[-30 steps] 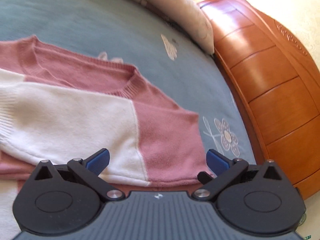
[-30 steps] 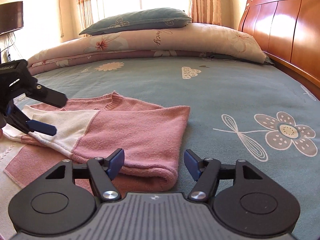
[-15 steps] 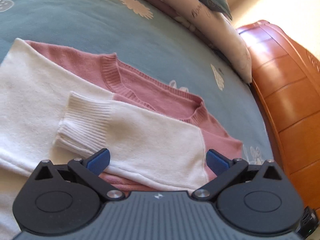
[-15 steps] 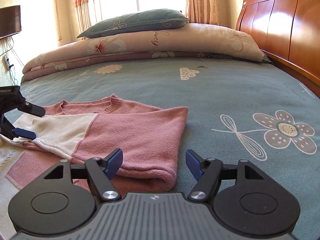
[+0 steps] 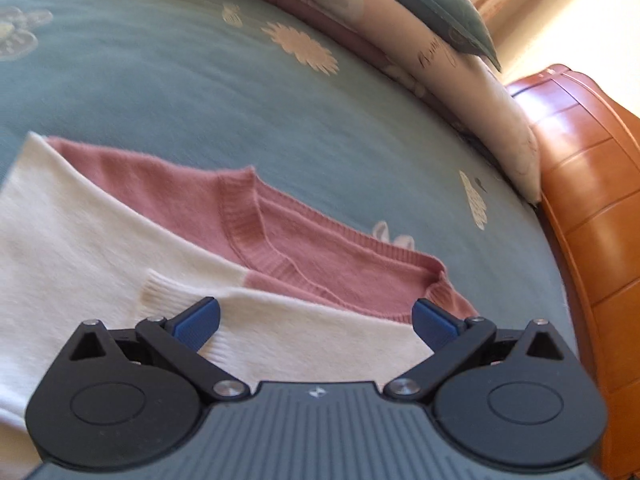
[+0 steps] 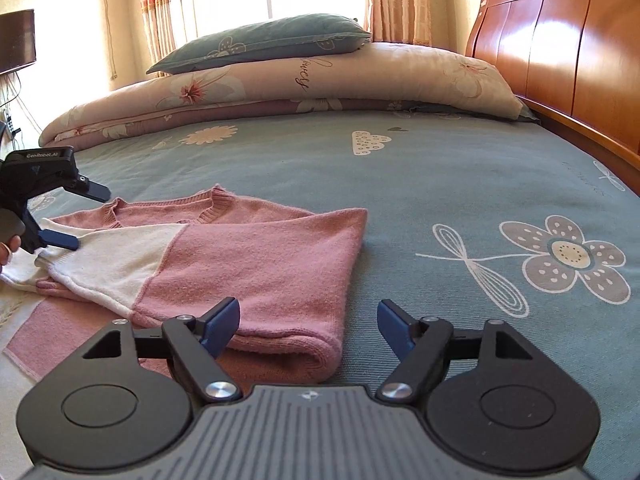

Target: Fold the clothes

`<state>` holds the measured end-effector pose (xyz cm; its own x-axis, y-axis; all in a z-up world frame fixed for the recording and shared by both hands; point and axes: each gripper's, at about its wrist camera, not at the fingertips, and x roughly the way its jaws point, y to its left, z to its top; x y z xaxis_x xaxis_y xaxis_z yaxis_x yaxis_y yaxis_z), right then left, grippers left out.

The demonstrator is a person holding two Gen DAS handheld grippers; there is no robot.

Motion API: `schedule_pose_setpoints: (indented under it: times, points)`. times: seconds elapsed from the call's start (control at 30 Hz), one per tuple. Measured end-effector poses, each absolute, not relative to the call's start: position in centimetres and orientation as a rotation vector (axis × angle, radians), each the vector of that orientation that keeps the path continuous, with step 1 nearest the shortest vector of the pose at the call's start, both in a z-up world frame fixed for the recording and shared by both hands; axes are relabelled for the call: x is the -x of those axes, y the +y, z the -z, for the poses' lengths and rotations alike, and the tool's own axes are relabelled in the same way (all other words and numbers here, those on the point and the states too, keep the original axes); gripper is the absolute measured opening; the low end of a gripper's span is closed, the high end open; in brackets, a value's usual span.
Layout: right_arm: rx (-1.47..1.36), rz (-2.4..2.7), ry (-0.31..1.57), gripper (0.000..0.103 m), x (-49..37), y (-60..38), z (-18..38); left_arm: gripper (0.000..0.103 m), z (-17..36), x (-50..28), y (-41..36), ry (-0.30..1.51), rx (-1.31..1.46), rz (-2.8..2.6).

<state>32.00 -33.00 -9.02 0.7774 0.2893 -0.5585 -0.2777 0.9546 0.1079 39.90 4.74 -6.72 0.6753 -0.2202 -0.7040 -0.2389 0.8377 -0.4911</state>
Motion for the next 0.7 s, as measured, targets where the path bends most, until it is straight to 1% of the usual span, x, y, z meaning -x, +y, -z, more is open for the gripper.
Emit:
schedule_pose_setpoints:
  times: [0.1, 0.3, 0.33, 0.47, 0.57, 0.63, 0.67, 0.7]
  points:
    - [-0.045, -0.299, 0.604, 0.08, -32.1, -33.5, 8.9, 0.102, 5.8, -39.6, 4.3, 0.838, 0.592, 0.052]
    - [-0.042, -0.288, 0.62, 0.081, -32.2, -33.2, 8.8, 0.101, 7.1, -38.4, 3.3, 0.923, 0.53, 0.051]
    - [-0.044, -0.285, 0.616, 0.081, -32.1, -33.1, 8.5, 0.101, 6.5, -37.9, 3.4, 0.922, 0.525, 0.044]
    - [-0.07, -0.304, 0.594, 0.084, -31.1, -33.3, 6.8, 0.101, 2.1, -35.0, 3.9, 0.872, 0.51, 0.074]
    - [-0.095, -0.328, 0.605, 0.088, -30.1, -33.5, 5.4, 0.101, -2.0, -31.9, 4.1, 0.864, 0.442, 0.111]
    - [-0.115, -0.324, 0.615, 0.088, -28.6, -33.4, 4.0, 0.102, -4.4, -29.4, 4.2, 0.848, 0.378, 0.145]
    - [-0.125, -0.314, 0.622, 0.09, -27.7, -33.3, 3.4, 0.102, -5.3, -28.2, 4.4, 0.842, 0.352, 0.164]
    - [-0.135, -0.319, 0.621, 0.094, -26.5, -33.1, 2.8, 0.102, -6.0, -27.1, 4.6, 0.839, 0.331, 0.172]
